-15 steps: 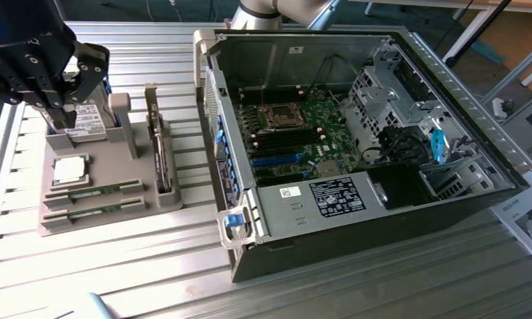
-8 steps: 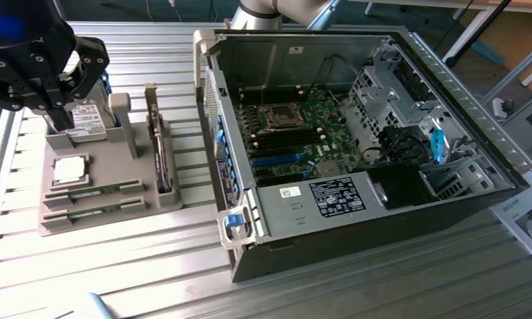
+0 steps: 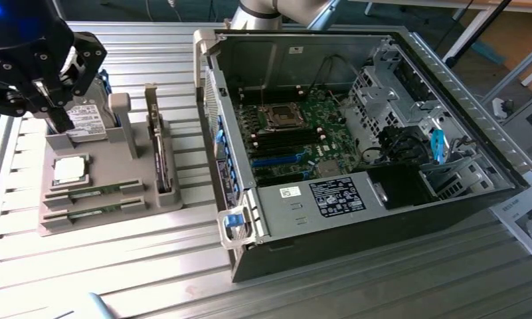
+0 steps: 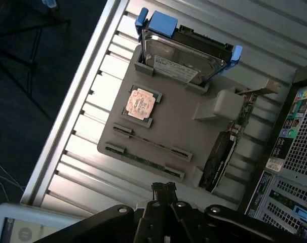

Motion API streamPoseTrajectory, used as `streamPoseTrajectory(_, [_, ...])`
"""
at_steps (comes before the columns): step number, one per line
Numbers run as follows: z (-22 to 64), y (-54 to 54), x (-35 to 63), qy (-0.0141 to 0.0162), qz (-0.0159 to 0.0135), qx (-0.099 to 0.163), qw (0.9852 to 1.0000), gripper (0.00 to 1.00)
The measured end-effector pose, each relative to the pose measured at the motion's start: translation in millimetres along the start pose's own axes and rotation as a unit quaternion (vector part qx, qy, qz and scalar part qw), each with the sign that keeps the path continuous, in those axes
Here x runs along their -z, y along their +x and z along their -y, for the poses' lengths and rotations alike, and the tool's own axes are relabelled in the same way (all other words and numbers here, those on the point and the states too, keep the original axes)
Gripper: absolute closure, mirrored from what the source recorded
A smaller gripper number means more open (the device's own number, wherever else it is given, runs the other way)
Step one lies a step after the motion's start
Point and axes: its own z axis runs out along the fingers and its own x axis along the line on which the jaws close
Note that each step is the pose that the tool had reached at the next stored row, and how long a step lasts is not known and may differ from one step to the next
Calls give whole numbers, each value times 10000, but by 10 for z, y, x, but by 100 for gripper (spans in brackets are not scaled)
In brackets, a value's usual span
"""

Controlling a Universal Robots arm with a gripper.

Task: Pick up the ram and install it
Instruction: 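Pick up the ram and move it above insertion slot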

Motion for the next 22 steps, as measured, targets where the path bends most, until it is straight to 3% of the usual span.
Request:
streamPoseTrajectory(3, [0, 0, -2, 5, -18, 408, 9992, 89])
streamPoseTrajectory(6, [0, 0, -4, 9, -34, 737, 9973, 89])
streamPoseTrajectory(12, [0, 1, -7, 16, -59, 1290, 9916, 89])
streamPoseTrajectory(13, [0, 1, -9, 17, -66, 1467, 9891, 89])
streamPoseTrajectory(15, [0, 1, -10, 19, -74, 1659, 9861, 89])
streamPoseTrajectory(17, [0, 1, -13, 20, -89, 2010, 9796, 89])
streamPoseTrajectory(18, [0, 1, -15, 22, -100, 2259, 9741, 89])
streamPoseTrajectory(21, [0, 1, -18, 25, -112, 2532, 9674, 89])
streamPoseTrajectory(22, [1, 1, -19, 26, -117, 2655, 9640, 89])
